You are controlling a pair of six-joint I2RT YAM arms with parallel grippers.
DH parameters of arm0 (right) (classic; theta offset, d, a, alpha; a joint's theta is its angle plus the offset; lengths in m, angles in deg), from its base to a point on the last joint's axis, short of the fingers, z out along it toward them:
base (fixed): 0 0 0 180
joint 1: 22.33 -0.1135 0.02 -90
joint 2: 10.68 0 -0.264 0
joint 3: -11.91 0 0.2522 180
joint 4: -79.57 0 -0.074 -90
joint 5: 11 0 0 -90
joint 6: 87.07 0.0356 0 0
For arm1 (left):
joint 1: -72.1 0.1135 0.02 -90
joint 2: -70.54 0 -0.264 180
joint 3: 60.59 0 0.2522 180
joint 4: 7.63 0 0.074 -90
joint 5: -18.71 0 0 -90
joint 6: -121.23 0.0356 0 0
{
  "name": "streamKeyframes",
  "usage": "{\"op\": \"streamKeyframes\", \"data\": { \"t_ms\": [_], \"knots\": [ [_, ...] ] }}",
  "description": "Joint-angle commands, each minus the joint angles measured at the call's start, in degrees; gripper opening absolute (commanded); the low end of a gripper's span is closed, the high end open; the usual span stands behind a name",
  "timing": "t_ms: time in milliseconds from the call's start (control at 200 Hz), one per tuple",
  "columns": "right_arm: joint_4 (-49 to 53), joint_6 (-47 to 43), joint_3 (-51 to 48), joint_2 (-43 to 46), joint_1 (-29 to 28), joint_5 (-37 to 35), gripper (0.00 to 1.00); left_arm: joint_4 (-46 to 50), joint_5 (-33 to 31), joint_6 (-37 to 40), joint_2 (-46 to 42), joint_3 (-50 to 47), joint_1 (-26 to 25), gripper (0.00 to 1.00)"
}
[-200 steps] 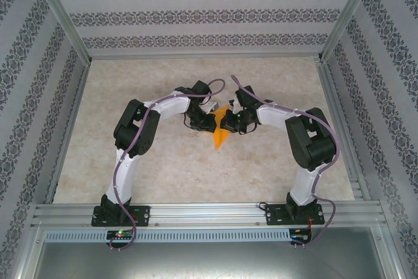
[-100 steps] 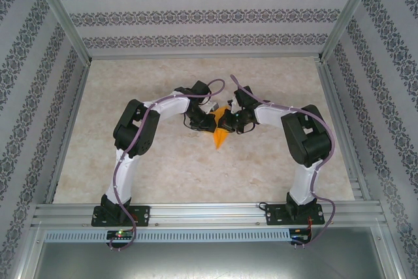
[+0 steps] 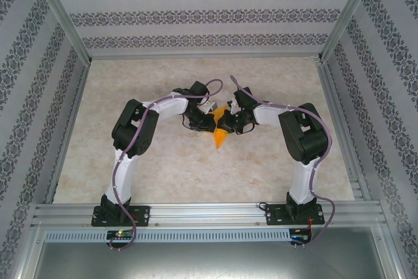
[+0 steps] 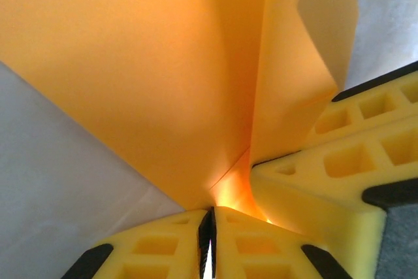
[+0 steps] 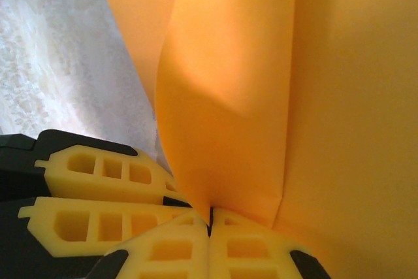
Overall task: Fold a paper plane with a square sheet of paper (pick it up from the middle)
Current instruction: Fourth fold the wing at the center of the table.
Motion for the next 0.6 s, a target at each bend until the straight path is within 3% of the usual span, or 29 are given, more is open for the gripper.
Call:
{"op": "streamKeyframes", "data": {
  "t_ms": [0, 595],
  "knots": [
    [0.0, -0.3, 0.1, -2.3, -0.9, -0.7, 0.04, -3.8, -0.7, -1.2, 2.1, -2.6, -0.5, 0.16],
    [0.9, -1.7, -1.7, -2.3, -0.5, -2.8, 0.04, -11.7, 0.7, -8.2, -3.0, -4.7, 1.7, 0.22]
  ]
}}
